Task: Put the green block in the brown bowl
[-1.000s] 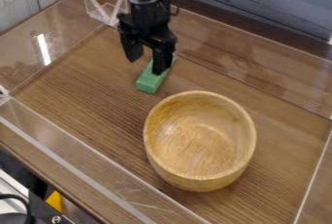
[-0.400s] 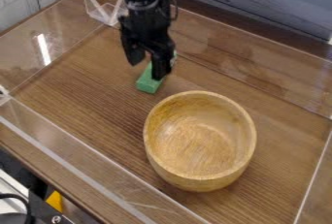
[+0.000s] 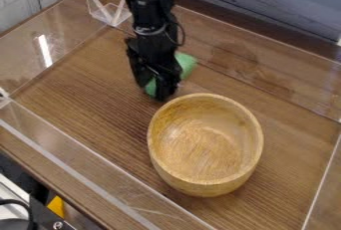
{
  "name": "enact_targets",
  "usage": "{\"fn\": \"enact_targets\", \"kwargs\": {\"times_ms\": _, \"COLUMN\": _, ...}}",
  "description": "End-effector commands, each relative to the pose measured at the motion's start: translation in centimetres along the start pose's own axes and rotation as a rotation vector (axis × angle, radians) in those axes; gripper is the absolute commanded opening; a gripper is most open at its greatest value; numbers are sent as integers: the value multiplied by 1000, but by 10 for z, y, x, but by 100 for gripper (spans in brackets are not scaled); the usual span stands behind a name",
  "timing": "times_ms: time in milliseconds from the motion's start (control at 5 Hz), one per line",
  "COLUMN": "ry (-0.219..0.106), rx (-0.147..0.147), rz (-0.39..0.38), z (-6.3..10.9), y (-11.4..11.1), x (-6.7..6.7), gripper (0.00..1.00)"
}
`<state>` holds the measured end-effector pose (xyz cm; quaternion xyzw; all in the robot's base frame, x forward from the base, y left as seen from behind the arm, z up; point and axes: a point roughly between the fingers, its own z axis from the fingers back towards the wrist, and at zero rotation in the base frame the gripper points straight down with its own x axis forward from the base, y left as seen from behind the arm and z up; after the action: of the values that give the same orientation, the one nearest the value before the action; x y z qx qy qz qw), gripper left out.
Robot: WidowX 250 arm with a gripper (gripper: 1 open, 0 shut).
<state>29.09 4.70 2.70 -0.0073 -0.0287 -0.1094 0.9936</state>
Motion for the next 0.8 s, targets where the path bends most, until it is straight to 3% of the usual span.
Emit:
{"fn": "enact_targets", "kwargs": {"times_ms": 0, "ry": -58, "rx": 18, "rz": 54, "z": 31, "y": -16, "x": 5, "gripper": 0}}
{"fn": "enact_targets", "kwargs": {"times_ms": 400, "ry": -69, "rx": -6, "rz": 74, "z": 70, "y": -31, "x": -4, "gripper": 0}}
{"fn": "enact_targets", "kwargs": {"times_ms": 600, "ry": -67, "rx": -28, "rz": 69, "z": 93, "y": -50, "x": -15, "gripper": 0}}
